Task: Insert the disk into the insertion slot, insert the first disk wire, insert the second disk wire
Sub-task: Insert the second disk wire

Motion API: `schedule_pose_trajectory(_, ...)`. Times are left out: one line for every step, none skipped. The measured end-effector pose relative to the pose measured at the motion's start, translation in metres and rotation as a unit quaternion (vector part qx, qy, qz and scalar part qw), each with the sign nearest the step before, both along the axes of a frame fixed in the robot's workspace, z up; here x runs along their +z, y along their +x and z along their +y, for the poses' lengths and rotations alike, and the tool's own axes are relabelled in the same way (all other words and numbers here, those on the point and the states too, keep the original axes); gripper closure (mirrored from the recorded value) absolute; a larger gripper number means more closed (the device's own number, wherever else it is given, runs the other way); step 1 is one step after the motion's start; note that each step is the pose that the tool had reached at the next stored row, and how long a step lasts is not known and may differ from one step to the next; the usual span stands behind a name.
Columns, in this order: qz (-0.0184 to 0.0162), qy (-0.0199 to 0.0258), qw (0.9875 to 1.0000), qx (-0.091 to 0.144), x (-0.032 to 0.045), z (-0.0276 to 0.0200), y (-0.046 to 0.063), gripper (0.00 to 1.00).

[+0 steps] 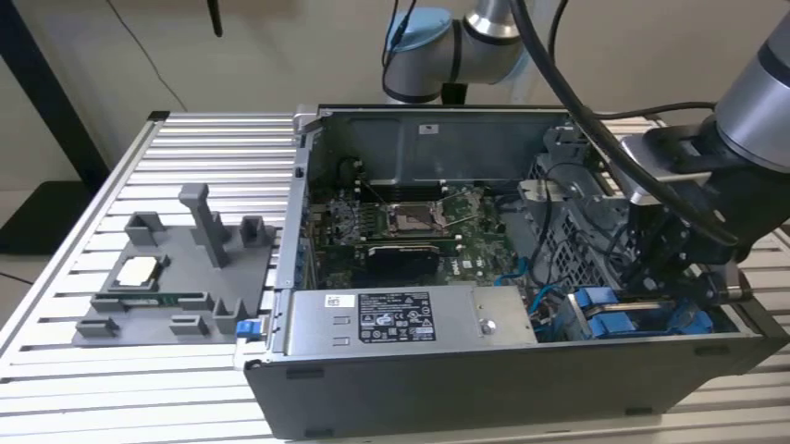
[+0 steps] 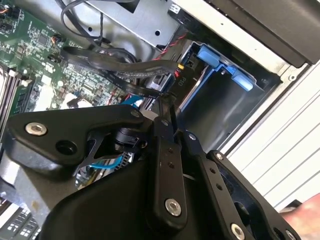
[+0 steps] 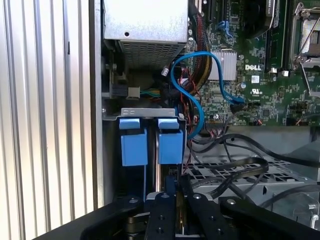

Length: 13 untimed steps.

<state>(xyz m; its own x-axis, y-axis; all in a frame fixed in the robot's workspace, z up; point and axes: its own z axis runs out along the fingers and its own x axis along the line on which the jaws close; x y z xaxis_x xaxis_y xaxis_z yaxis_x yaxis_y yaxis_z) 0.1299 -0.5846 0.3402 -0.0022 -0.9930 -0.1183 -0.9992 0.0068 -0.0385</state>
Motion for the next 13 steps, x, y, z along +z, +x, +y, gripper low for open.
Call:
schedule_pose_trajectory(0.0000, -0.0002, 1.0000, 0.000, -0.0009, 0.0000, 0.0000, 0.84)
schedule_pose_trajectory(0.0000, -0.0002, 1.0000, 0.000, -0.0018, 0.0000, 0.0000, 0.84)
schedule_pose_trajectory(0.0000, -0.0003, 1.0000, 0.000, -0.0025, 0.0000, 0.0000, 0.84)
schedule_pose_trajectory(0.0000, -0.0003, 1.0000, 0.000, -0.0028, 0.0000, 0.0000, 0.84)
schedule_pose_trajectory(0.0000, -0.0003, 1.0000, 0.000, -0.0028, 0.0000, 0.0000, 0.84)
schedule_pose_trajectory(0.0000, -0.0001, 1.0000, 0.000, -0.0030, 0.0000, 0.0000, 0.83)
schedule_pose_trajectory(0.0000, -0.0001, 1.0000, 0.000, -0.0031, 0.0000, 0.0000, 0.83)
schedule_pose_trajectory(0.0000, 0.0000, 1.0000, 0.000, -0.0029, 0.0000, 0.0000, 0.83)
schedule_pose_trajectory(0.0000, 0.0000, 1.0000, 0.000, -0.0023, 0.0000, 0.0000, 0.76)
schedule_pose_trajectory(0.0000, -0.0001, 1.0000, 0.000, -0.0011, 0.0000, 0.0000, 0.76)
schedule_pose_trajectory(0.0000, -0.0001, 1.0000, 0.000, 0.0002, 0.0000, 0.0000, 0.76)
schedule_pose_trajectory(0.0000, -0.0001, 1.0000, 0.000, 0.0017, 0.0000, 0.0000, 0.76)
schedule_pose_trajectory(0.0000, -0.0001, 1.0000, 0.000, 0.0032, 0.0000, 0.0000, 0.76)
